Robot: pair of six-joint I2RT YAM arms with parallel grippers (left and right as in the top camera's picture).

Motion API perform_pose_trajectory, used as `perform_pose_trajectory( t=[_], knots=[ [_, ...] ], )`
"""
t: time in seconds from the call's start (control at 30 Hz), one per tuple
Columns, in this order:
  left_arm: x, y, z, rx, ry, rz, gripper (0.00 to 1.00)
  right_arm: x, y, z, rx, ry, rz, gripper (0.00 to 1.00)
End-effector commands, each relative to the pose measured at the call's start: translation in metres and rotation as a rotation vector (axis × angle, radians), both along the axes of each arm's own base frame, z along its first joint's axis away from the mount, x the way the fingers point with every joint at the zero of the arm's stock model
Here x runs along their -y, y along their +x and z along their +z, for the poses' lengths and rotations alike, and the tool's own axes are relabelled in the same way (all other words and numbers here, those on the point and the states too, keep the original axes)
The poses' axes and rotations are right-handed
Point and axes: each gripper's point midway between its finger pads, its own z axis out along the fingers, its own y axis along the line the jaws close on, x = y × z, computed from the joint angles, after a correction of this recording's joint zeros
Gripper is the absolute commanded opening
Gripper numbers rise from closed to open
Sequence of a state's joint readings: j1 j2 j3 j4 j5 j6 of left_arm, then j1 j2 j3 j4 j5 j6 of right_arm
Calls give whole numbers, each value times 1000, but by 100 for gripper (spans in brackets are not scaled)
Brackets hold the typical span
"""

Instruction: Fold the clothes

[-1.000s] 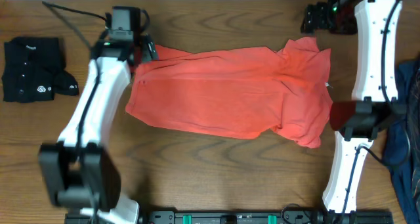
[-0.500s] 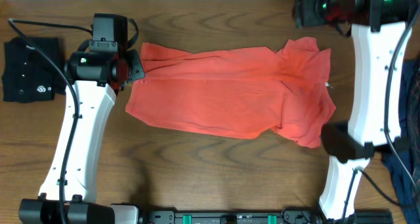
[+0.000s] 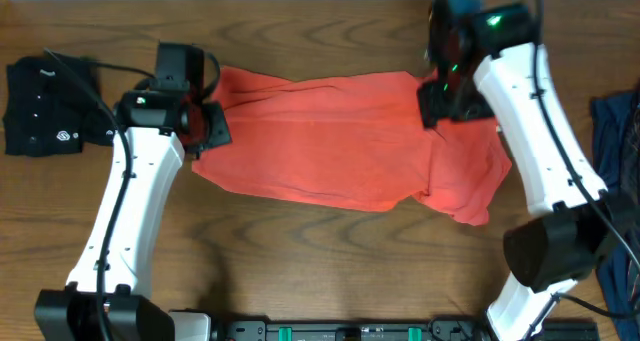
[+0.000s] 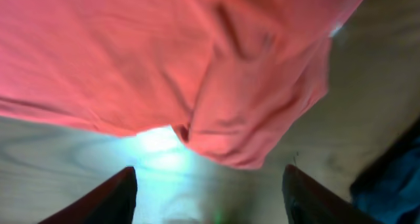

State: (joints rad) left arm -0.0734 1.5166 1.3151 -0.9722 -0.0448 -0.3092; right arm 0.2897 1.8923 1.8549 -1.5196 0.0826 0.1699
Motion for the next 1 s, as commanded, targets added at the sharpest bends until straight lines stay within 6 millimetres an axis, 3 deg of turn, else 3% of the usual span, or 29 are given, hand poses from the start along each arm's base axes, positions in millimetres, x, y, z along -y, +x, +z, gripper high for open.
perform_pose_trajectory(
  t=[0.0, 0.07, 0.17, 0.37, 0.5, 0.63, 0.97],
  knots=[
    [0, -15, -20, -65, -17, 21, 56, -3, -31, -8, 0, 13, -32, 72],
    [0, -22, -29, -94, -19, 33, 56, -2, -49, -27, -20, 19, -38, 74],
    [6, -28, -38, -116, -52, 31, 56, 2, -70, -41, -46, 27, -47, 76],
    [9, -37, -59, -147, -74, 26, 56, 5, -109, -53, -88, 70, -53, 77],
    [16, -50, -87, -176, -116, 24, 57, 3, -135, -63, -113, 128, -72, 77],
    [18, -57, -114, -168, -134, 27, 65, 2, -163, -72, -134, 179, -73, 78],
    [11, -38, -139, -40, -150, 110, 83, -11, -178, -58, -88, 308, -112, 80]
  ],
)
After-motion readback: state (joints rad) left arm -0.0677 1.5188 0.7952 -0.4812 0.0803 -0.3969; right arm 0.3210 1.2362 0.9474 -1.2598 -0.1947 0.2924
